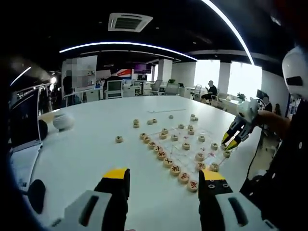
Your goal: Pick up the chess pieces one by one and place each piece onto its starting position on the chessboard, setting the pieces on their correct points until all the chess pieces are arranged in the starting layout
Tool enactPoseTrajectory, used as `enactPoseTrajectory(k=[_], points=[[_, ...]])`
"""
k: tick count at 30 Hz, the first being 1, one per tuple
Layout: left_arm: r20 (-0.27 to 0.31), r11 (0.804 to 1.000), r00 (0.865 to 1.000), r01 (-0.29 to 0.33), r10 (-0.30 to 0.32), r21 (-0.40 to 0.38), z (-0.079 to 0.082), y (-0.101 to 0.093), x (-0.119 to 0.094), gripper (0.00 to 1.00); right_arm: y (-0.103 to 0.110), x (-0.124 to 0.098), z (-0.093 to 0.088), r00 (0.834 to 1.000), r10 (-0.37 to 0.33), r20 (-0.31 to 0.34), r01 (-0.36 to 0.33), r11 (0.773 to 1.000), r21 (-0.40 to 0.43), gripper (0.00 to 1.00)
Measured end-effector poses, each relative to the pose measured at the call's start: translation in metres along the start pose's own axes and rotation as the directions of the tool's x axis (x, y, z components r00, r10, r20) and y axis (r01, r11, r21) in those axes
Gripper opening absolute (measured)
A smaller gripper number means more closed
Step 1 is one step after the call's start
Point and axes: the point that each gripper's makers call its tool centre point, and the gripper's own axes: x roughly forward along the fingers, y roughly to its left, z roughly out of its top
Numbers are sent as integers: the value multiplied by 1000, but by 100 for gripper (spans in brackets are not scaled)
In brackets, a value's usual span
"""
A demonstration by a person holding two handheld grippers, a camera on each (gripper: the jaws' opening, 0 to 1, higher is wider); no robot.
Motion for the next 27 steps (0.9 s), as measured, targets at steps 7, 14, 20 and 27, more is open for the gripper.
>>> enactPoseTrajectory(k=[7,14,20,27], points=[[-1,1000,1000,3,-3,1,0,-2,1,58,-3,-8,4,999,-23,40,23,1000,18,29],[-1,1000,1000,3,-3,5,2,-2,1,58,-18,-38,10,977,-129,170,103,982,156,33],[11,1000,1000,7,-7,15,11,-3,7,58,-41,-80,3,880,-349,321,242,912,330,36],[-10,999,1000,26,-26,34,14,-10,12,58,-45,-110,-6,784,-487,386,287,835,470,36]])
